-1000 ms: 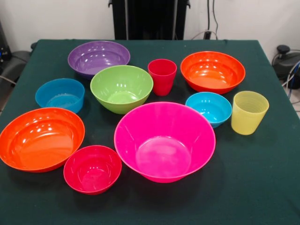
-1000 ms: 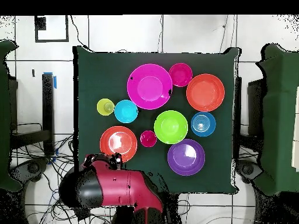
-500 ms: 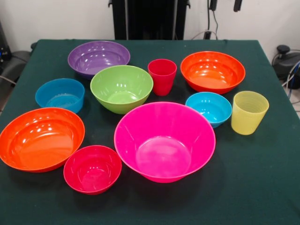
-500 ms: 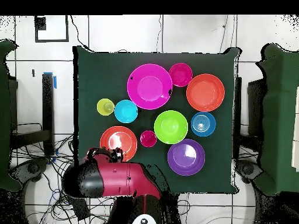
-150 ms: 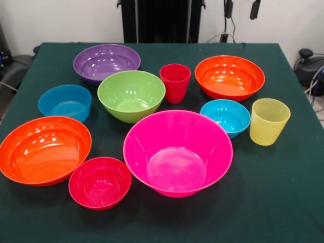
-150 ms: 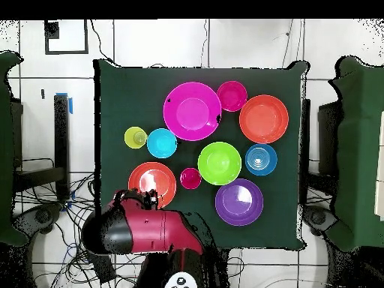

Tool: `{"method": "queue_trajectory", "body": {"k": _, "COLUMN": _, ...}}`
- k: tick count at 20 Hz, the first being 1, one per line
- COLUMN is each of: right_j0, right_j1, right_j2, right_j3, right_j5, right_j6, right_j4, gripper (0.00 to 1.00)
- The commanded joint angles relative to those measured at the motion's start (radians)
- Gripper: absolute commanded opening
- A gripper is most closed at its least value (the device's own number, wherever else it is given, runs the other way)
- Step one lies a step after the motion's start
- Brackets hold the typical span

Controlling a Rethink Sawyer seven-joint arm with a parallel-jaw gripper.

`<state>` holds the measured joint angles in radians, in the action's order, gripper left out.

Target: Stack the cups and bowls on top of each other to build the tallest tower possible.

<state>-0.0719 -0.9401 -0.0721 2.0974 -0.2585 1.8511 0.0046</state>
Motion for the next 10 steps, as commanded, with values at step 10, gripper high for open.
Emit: {"method": "queue_trajectory", "body": {"k": 10, "right_j0": -0.062, "right_j1": 0.185, "right_j2": -0.041, "right_j3": -0.074, "right_j5": 0.183, "right_j6": 0.172, "right_j4": 0.001, "gripper": 1.00}}
